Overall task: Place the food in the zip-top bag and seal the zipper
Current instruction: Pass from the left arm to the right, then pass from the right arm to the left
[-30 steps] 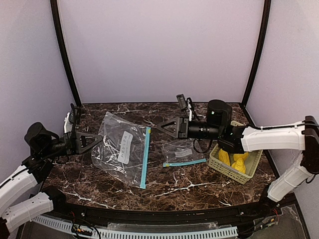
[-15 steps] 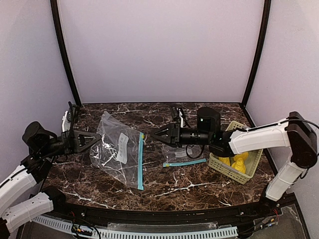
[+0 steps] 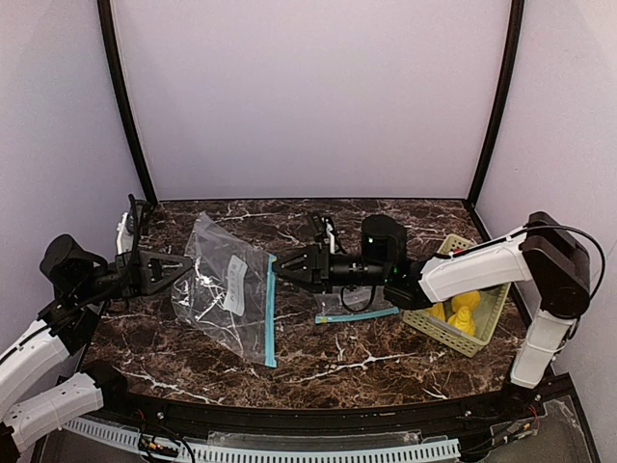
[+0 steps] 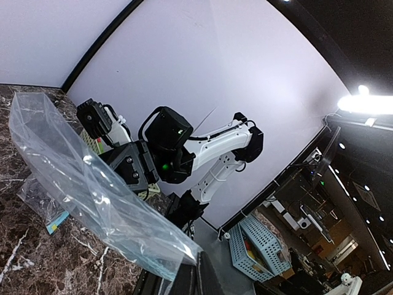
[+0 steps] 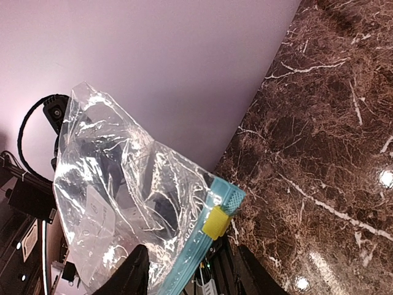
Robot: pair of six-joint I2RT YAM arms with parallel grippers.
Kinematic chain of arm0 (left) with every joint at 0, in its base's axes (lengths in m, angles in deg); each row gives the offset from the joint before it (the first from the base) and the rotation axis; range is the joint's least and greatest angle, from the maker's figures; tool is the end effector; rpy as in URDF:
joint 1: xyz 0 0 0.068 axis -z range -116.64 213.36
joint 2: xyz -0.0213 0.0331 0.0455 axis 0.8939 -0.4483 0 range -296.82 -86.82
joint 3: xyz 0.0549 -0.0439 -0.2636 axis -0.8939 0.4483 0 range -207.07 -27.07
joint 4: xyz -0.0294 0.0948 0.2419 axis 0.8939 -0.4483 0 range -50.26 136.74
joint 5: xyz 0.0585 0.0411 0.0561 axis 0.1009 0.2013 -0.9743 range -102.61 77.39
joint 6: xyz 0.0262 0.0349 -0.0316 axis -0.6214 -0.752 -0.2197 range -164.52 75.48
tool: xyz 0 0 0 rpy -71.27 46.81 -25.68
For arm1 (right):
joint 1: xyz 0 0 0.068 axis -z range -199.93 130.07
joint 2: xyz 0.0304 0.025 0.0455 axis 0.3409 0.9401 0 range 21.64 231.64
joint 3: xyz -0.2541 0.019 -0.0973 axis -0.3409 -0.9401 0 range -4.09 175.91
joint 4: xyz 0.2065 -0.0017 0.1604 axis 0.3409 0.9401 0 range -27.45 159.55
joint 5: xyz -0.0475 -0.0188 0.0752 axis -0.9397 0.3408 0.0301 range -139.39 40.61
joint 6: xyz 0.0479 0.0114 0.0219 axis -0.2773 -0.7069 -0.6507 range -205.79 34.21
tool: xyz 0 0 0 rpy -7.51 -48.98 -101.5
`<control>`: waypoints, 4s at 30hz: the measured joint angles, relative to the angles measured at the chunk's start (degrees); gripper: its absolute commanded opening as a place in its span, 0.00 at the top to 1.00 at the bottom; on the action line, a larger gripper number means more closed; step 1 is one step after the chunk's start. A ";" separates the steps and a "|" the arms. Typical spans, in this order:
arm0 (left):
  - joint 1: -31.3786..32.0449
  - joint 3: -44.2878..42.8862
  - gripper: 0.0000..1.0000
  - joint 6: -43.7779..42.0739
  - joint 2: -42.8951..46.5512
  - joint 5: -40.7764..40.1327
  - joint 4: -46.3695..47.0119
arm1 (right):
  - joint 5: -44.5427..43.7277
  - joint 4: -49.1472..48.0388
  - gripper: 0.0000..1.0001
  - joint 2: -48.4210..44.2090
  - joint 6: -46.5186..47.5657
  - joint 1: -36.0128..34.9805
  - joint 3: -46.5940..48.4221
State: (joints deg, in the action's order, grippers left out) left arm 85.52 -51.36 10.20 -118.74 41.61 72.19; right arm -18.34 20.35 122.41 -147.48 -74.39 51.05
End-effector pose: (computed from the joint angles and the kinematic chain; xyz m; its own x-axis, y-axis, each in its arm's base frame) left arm 0.1160 -0.0784 0.3091 -0.6003 -0.2710 -0.7525 0.7718 0.0503 -0.6338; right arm 0.2105 0.3264 0.2333 -0.8938 0.0466 -0.4461 -0.4418 0.0807 0.8935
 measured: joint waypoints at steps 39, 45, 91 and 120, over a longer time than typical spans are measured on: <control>0.00 -1.05 0.99 -0.07 1.86 0.22 -0.31 | 3.91 -8.31 0.86 4.24 -6.80 -0.70 3.80; 0.00 -0.24 0.99 -0.72 2.19 -0.09 -1.25 | 3.48 -7.30 1.00 3.17 -5.40 -0.70 3.67; 25.64 -46.38 0.49 -58.71 -49.18 -2.43 -45.86 | -0.96 63.30 1.00 -25.07 38.10 -5.33 11.72; 25.94 -40.44 0.99 -52.94 -47.91 3.37 -35.17 | -0.35 63.25 1.00 -22.91 37.62 -7.06 11.72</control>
State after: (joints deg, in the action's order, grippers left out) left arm 111.46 -91.79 -42.74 -166.65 44.97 37.03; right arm -18.69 83.61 99.50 -109.86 -81.45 62.76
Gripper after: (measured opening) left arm 0.015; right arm 0.007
